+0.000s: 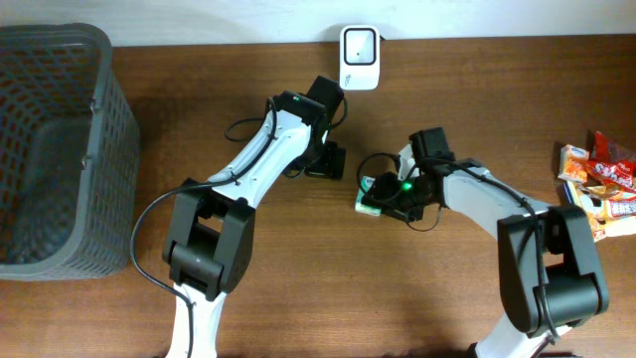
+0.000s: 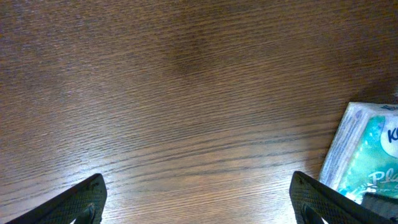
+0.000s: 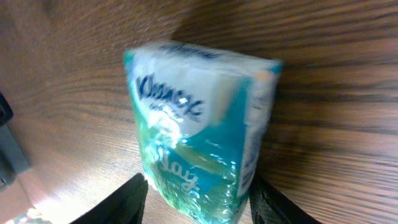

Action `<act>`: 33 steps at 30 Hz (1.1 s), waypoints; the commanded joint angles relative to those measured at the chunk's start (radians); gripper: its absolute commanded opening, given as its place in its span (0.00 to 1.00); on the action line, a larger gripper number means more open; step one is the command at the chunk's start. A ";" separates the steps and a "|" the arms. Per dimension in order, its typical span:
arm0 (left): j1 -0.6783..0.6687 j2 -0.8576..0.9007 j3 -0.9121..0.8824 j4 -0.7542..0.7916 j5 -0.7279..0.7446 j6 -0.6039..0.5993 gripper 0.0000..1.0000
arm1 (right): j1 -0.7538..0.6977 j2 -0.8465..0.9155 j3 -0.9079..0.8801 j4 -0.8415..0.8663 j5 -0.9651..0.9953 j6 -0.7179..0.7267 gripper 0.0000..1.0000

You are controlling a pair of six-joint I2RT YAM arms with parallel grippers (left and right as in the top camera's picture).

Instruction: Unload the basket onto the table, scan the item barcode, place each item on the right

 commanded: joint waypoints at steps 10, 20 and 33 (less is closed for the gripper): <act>0.003 0.002 0.007 -0.002 -0.014 -0.013 0.93 | 0.035 0.013 -0.015 0.010 0.144 0.053 0.04; 0.003 0.002 0.007 0.004 -0.014 -0.013 0.94 | 0.061 -0.002 0.373 -0.515 0.534 -0.203 0.04; 0.046 0.002 0.007 -0.013 -0.017 -0.014 0.91 | 0.220 0.079 0.433 -0.629 0.929 -0.203 0.04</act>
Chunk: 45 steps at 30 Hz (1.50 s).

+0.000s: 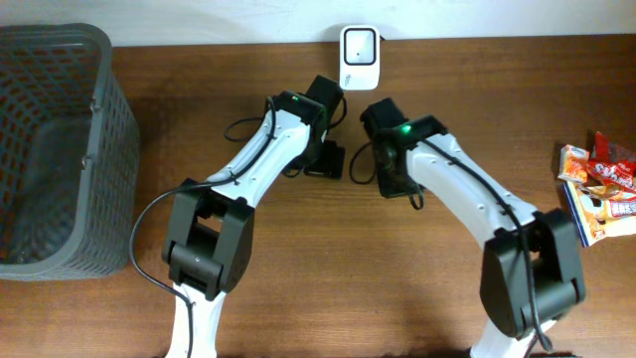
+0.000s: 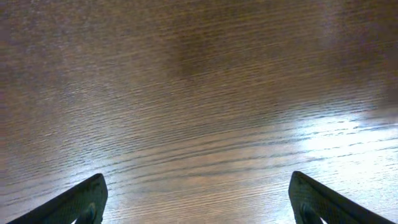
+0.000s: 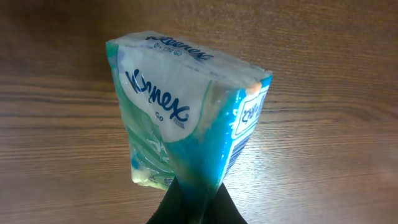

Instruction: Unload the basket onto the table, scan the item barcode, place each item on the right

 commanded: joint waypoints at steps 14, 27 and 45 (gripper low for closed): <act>0.179 0.002 0.007 -0.060 0.017 -0.013 0.95 | 0.018 0.104 -0.032 -0.028 0.124 -0.011 0.04; 0.179 0.002 0.007 -0.064 0.016 -0.013 0.96 | 0.126 0.128 -0.032 -0.010 0.131 -0.007 0.09; 0.162 0.002 0.007 -0.050 0.106 0.071 0.96 | 0.098 0.127 0.220 -0.244 -0.017 0.072 0.42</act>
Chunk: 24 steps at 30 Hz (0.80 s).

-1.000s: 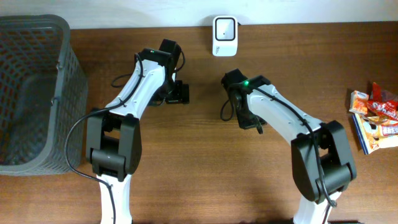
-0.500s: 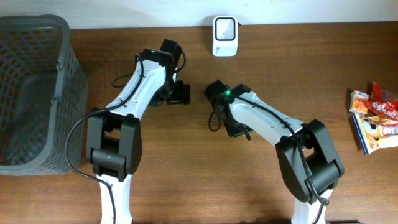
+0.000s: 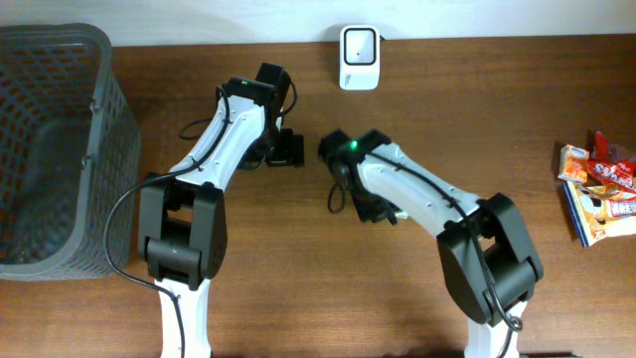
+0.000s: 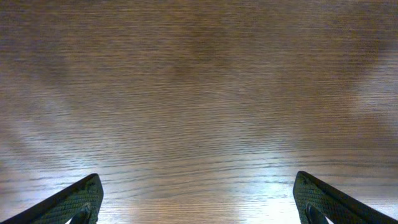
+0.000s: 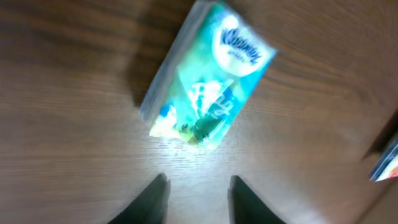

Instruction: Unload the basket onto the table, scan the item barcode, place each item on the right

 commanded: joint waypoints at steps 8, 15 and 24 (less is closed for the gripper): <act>-0.047 0.002 0.007 0.037 0.401 0.290 0.83 | -0.467 -0.003 0.430 -0.135 -0.511 -0.157 0.99; -0.120 0.010 0.007 0.130 0.595 0.394 0.70 | -0.727 -0.001 0.426 -0.140 -0.557 -0.156 0.98; -0.254 0.139 0.007 0.253 0.662 0.344 0.70 | -0.835 -0.001 0.426 -0.160 -0.557 -0.156 0.98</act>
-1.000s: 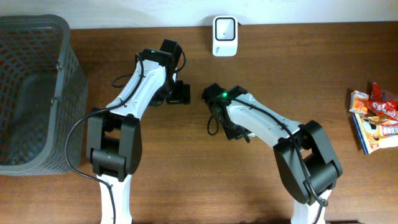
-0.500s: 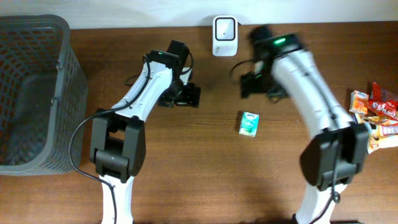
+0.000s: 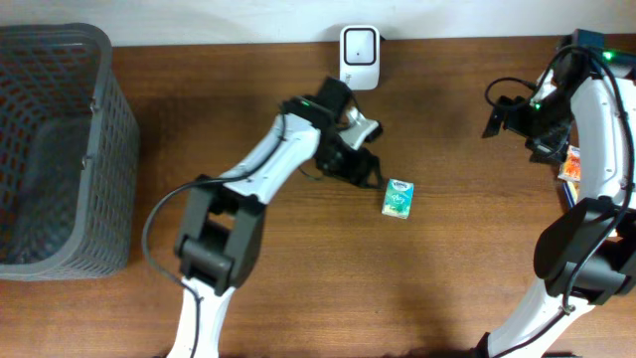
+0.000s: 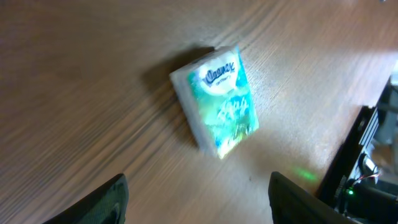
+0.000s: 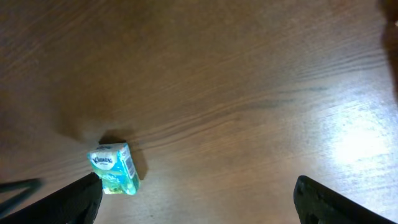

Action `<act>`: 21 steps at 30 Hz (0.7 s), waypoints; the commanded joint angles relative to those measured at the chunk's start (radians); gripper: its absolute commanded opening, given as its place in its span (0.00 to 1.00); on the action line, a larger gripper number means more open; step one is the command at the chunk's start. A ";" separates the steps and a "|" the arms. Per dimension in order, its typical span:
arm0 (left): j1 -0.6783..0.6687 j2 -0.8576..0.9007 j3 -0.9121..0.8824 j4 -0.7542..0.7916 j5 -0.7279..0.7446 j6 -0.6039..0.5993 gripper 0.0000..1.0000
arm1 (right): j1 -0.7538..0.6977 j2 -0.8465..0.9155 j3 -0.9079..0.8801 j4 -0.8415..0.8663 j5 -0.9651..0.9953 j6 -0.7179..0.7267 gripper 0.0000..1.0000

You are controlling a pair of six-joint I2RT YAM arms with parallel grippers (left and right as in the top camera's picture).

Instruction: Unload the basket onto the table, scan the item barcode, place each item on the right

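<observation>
The item, a small teal and white Kleenex tissue pack (image 3: 397, 197), lies flat on the wooden table with nothing holding it. It also shows in the left wrist view as the pack (image 4: 217, 102) and small in the right wrist view as the pack (image 5: 114, 169). The white scanner (image 3: 359, 45) stands at the table's back edge. My left gripper (image 3: 358, 164) hovers just left of the pack, open and empty (image 4: 199, 205). My right gripper (image 3: 500, 117) is far off at the back right, high above the table, open and empty (image 5: 199, 202).
A dark mesh basket (image 3: 55, 149) fills the left end of the table. Orange snack packets (image 3: 568, 164) lie at the right edge, mostly behind my right arm. A black cable and device edge (image 4: 367, 155) show at the right of the left wrist view.
My right arm has gone from just over the pack near the table's middle to the far back right. My left gripper has moved right and now sits beside the pack.
First my right gripper had its fingers on either side of the pack on the table, the left one open nearby. Then the right was shut on the pack, lifted in front of the scanner. Then the pack lay released under it; now the left gripper is beside it.
</observation>
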 commanded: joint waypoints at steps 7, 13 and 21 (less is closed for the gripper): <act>-0.121 0.081 0.061 0.045 -0.017 0.004 0.38 | 0.000 -0.003 -0.032 0.016 0.006 -0.011 0.98; -0.144 0.072 0.232 -0.087 -0.215 0.003 0.17 | 0.000 -0.003 -0.149 0.111 0.041 -0.011 0.98; -0.149 0.077 0.191 -0.056 -0.214 -0.136 0.00 | 0.000 -0.003 -0.243 0.200 0.041 -0.010 0.99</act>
